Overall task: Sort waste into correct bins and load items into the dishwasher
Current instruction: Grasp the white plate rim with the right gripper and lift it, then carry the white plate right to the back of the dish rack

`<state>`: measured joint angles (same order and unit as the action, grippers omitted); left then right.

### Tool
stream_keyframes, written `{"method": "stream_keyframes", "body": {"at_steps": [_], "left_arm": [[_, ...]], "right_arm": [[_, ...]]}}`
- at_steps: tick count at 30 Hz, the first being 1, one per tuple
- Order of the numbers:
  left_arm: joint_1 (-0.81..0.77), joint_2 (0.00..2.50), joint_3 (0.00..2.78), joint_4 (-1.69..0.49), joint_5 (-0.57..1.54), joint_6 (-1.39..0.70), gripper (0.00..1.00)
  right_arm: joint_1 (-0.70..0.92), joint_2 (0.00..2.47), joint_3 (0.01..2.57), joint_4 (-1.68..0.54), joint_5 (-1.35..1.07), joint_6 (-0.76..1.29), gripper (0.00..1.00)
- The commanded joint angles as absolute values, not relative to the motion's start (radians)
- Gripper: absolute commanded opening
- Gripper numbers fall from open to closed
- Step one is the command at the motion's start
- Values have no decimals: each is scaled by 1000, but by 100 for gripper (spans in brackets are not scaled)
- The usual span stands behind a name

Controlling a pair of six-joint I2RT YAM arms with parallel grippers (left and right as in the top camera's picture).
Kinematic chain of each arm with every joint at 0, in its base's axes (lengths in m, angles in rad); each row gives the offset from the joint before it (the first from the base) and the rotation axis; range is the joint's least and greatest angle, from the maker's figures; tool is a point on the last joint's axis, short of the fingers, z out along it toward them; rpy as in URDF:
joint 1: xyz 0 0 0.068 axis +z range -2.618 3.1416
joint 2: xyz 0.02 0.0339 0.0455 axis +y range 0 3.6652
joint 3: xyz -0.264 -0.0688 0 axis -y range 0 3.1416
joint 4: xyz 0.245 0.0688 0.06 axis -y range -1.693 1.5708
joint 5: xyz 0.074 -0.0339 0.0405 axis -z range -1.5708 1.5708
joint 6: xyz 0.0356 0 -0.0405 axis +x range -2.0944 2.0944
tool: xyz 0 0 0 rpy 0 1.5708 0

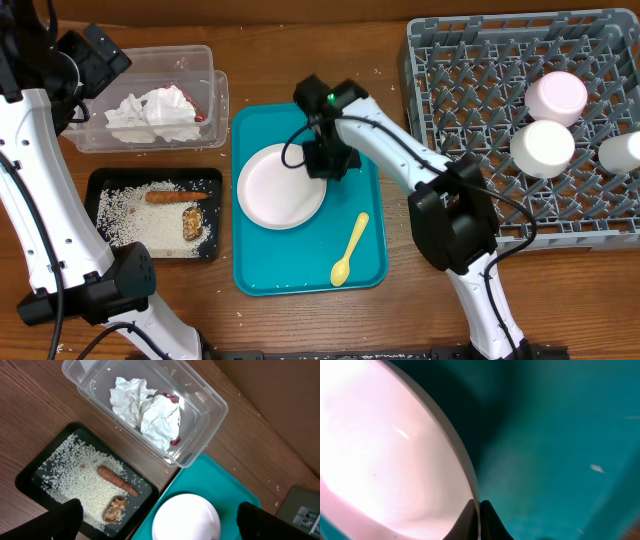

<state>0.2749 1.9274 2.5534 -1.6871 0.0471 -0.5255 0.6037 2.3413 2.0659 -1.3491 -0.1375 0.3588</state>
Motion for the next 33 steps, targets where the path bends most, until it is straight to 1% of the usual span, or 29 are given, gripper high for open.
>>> {"method": "stream_keyframes", "body": {"at_steps": [1, 6, 8, 11, 17, 24, 27, 33], "left_arm": [[268, 1930, 2555, -1687, 33, -539, 100], [268, 1930, 2555, -1687, 33, -539, 100], [268, 1930, 2555, -1687, 33, -539, 100], [268, 1930, 2555, -1687, 33, -539, 100], [268, 1930, 2555, -1687, 33, -539, 100], [268, 1930, 2555, -1687, 33, -539, 100], [268, 1930, 2555, -1687, 33, -539, 100], [268, 1930, 2555, -1687, 33, -539, 100]], "right_arm": [[555, 2321, 2261, -1452, 1, 368, 4], [466, 2317, 2582, -1694, 299, 371, 4], [419, 2291, 2647, -1689, 348, 334, 4], [340, 2252, 2704, -1694, 490, 337, 4], [164, 2233, 2701, -1670, 675, 348, 4], [-13, 2235, 2607, -1417, 660, 332, 4], [-29, 2235, 2574, -1376, 617, 288, 4], [-28, 2235, 2469, -1277, 651, 227, 4]]}}
